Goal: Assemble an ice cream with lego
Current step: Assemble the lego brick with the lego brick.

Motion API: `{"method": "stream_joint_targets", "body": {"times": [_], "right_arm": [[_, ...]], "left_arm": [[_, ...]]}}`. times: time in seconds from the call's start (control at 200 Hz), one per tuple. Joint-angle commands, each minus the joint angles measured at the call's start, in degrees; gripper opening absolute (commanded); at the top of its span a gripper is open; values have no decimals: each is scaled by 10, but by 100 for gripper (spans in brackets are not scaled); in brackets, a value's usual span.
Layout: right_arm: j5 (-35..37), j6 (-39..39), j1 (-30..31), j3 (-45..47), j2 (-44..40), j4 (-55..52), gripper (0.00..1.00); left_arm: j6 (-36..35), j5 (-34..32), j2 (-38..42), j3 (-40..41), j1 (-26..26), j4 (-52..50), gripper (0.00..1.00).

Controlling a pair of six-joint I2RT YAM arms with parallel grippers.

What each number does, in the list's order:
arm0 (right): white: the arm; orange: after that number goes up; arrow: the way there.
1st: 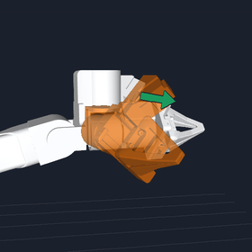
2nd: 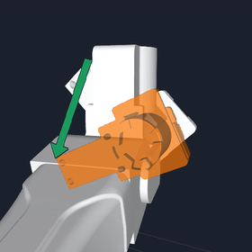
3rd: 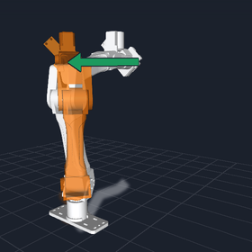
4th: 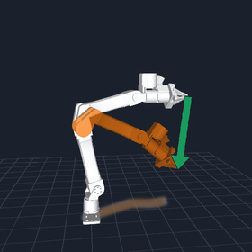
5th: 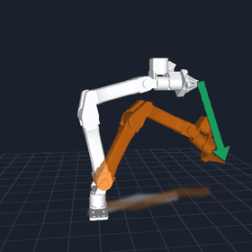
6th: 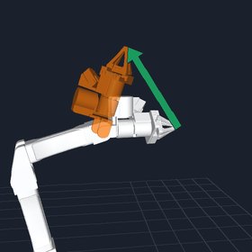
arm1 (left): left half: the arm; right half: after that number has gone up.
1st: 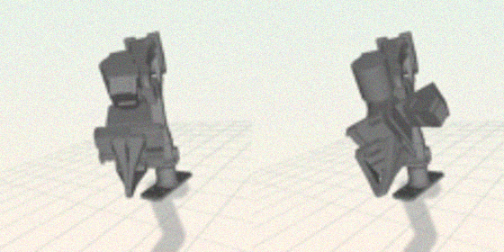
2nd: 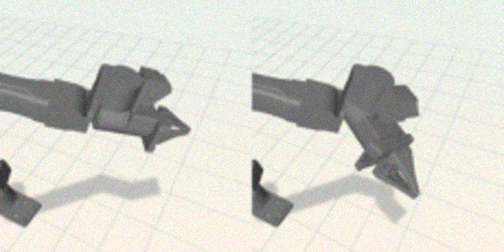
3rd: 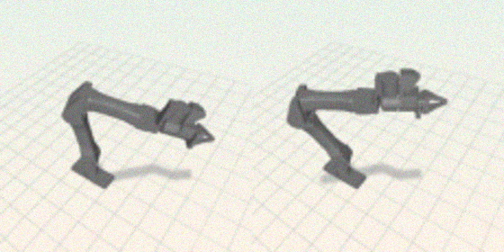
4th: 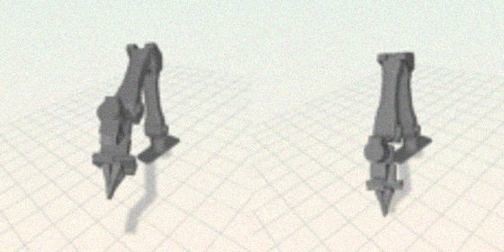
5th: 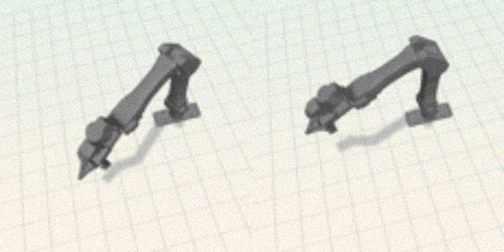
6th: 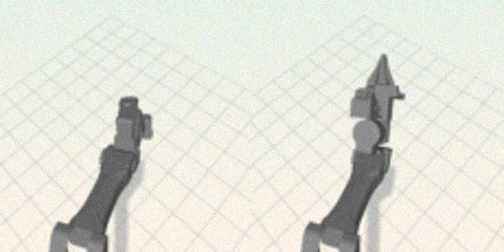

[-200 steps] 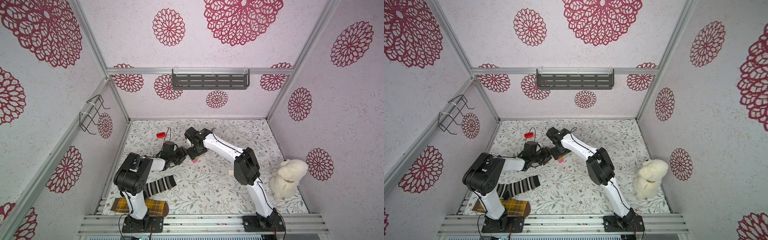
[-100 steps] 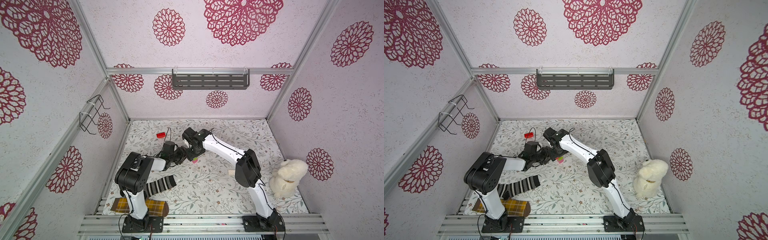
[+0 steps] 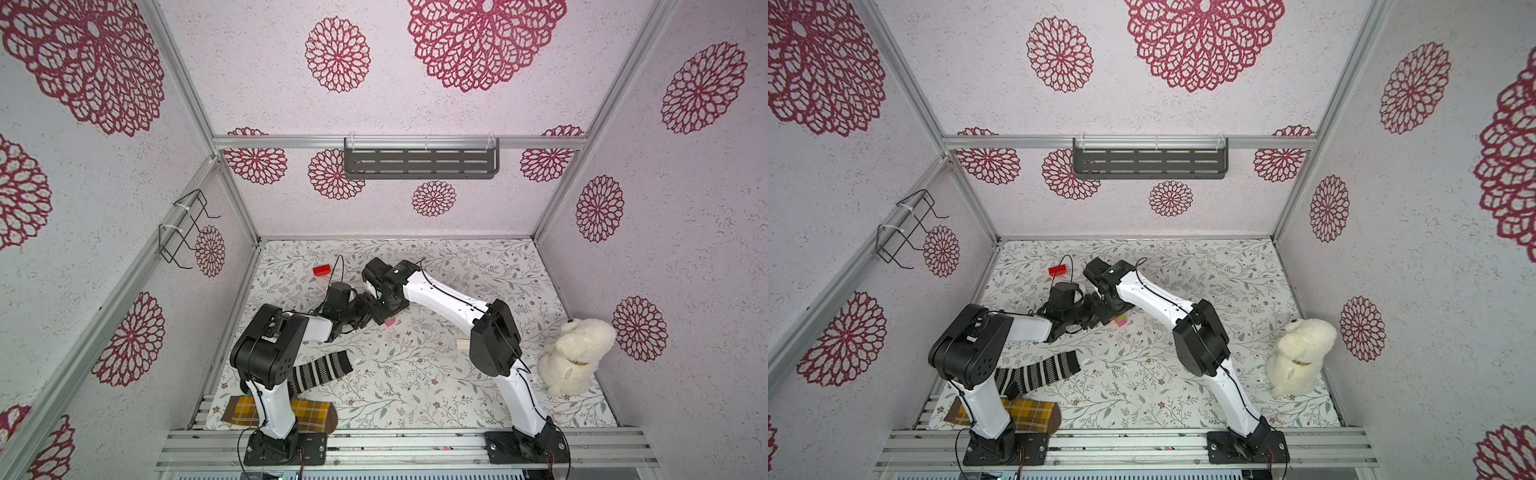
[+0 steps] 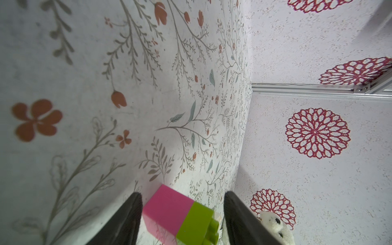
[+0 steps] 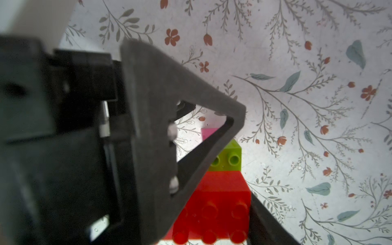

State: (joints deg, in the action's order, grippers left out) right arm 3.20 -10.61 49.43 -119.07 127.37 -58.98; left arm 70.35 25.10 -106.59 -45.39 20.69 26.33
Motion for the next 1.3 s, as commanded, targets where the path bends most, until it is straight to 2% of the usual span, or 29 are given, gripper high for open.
{"method": "stream_joint_targets", "body": {"times": [0.0, 0.705, 1.291], "right_arm": [[19, -7, -5, -24, -32, -5, 20], [5, 1, -35, 16, -9, 22, 19], [-13, 1, -29, 15, -5, 26, 18]], "left_arm": [[-4, 6, -9, -6, 4, 13, 66], [-6, 7, -6, -4, 4, 11, 66], [-6, 9, -9, -7, 4, 11, 66]]}}
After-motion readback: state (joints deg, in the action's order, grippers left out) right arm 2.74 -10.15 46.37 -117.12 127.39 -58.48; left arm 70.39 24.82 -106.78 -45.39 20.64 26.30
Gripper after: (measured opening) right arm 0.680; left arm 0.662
